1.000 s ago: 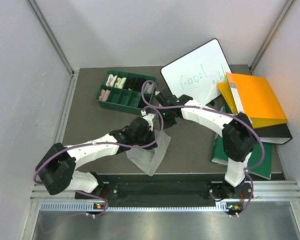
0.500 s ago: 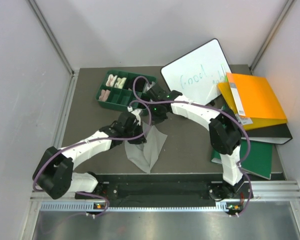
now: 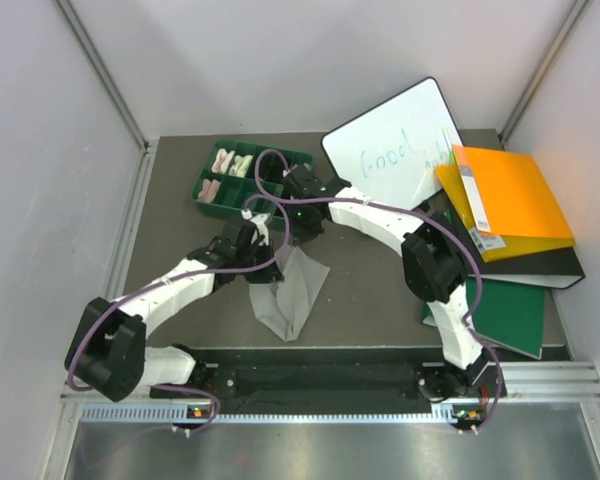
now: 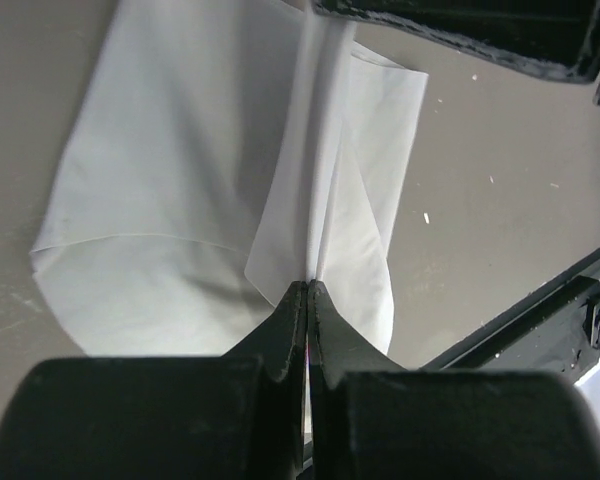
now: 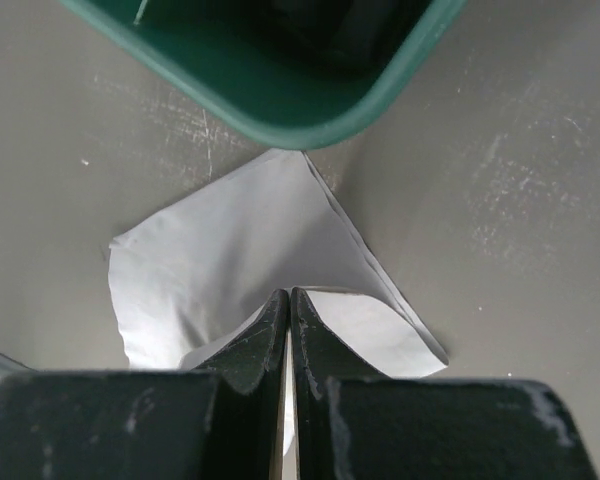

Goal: Roll the underwear
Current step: Fold the underwear at the center of the board.

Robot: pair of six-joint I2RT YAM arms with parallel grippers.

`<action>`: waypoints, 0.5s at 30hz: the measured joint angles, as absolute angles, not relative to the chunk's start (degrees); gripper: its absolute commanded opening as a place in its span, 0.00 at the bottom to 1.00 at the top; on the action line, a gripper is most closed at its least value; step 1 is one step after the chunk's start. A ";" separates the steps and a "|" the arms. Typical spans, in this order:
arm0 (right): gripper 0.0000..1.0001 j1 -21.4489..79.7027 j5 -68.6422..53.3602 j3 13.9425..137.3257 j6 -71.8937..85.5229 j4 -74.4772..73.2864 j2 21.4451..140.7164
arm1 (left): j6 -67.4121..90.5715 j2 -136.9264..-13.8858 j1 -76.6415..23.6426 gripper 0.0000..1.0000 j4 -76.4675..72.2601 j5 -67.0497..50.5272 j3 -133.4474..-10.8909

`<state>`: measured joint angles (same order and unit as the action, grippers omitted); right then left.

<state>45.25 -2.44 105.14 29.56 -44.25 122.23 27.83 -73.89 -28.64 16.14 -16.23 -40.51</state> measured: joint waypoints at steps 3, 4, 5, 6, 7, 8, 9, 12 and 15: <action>0.00 45.25 -2.39 105.93 29.56 -44.62 123.33 | 27.18 -74.02 -26.74 0.00 16.53 -16.93 -40.51; 0.00 45.25 -2.42 106.39 29.56 -44.64 123.72 | 27.00 -74.26 -25.98 0.00 16.73 -17.19 -40.62; 0.00 45.25 -2.42 107.02 29.56 -44.82 124.14 | 26.85 -74.63 -25.41 0.00 16.84 -17.39 -40.84; 0.00 45.25 -2.39 107.70 29.56 -44.80 124.64 | 26.79 -75.11 -24.91 0.00 16.97 -17.47 -41.10; 0.00 45.25 -2.39 108.12 29.54 -44.82 124.99 | 26.70 -75.46 -24.60 0.00 17.06 -17.56 -41.36; 0.00 45.25 -2.28 108.64 29.54 -44.88 125.38 | 26.59 -75.81 -24.29 0.00 17.15 -17.56 -41.60; 0.00 45.25 -2.09 109.03 29.54 -44.84 125.71 | 26.44 -76.09 -24.08 0.00 17.34 -17.56 -41.85; 0.00 45.25 -1.48 109.91 29.54 -45.08 126.52 | 25.98 -77.01 -23.55 0.00 18.11 -17.56 -42.98; 0.00 45.25 -0.89 110.39 29.52 -45.17 126.98 | 25.54 -78.04 -22.92 0.00 18.52 -17.47 -44.05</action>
